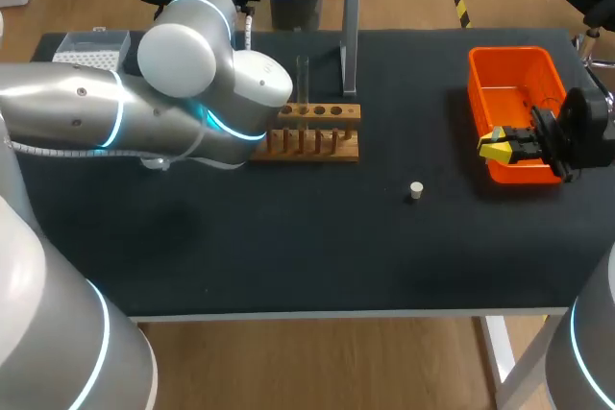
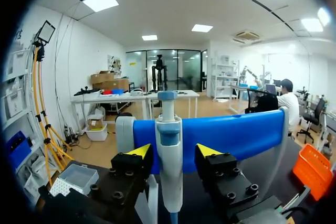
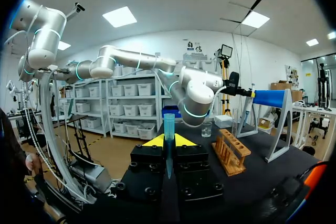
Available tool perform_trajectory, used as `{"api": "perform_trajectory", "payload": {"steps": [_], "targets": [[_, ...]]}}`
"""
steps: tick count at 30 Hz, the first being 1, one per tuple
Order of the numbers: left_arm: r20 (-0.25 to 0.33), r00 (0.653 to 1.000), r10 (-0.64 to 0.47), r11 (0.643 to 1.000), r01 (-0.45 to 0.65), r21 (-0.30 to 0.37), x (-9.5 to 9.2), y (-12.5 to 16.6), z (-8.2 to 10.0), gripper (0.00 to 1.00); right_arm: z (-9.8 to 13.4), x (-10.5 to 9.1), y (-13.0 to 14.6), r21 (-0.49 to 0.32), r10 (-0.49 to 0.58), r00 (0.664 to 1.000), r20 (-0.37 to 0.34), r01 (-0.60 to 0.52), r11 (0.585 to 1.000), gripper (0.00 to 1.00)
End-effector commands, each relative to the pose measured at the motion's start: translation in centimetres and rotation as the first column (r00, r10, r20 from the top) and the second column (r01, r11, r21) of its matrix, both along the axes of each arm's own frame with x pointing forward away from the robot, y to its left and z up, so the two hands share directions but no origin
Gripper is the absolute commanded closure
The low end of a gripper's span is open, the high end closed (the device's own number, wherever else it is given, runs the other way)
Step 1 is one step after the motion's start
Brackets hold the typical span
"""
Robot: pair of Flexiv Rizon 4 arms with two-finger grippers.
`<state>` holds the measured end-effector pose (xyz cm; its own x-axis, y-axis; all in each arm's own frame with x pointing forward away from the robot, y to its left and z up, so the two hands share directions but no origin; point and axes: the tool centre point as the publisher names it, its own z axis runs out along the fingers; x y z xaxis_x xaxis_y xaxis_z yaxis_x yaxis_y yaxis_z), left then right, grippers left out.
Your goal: Invert the test tube, pick up the pipette, mount the tip to pipette, aspirate from beaker and dispense into the tube, eject the tip, return the pipette, and cap with the stopper.
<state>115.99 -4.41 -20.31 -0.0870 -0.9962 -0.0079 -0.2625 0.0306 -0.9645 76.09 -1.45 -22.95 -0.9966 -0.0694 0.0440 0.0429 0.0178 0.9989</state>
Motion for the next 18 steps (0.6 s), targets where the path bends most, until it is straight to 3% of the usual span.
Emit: {"api": "perform_trajectory", "payload": {"steps": [1,18], "targets": [[0.001,1.0,0.001,1.0,-0.001,0.0,0.32,-0.12,-0.28,0.56,-0.03,-0.01,-0.07,0.0,0.001,1.0,0.001,-0.001,1.0,1.0],[0.006,1.0,0.008,1.0,-0.007,-0.006,0.59,0.02,-0.62,0.6,-0.03,-0.01,-0.07,0.0,0.001,1.0,0.001,-0.001,1.0,1.0]]}}
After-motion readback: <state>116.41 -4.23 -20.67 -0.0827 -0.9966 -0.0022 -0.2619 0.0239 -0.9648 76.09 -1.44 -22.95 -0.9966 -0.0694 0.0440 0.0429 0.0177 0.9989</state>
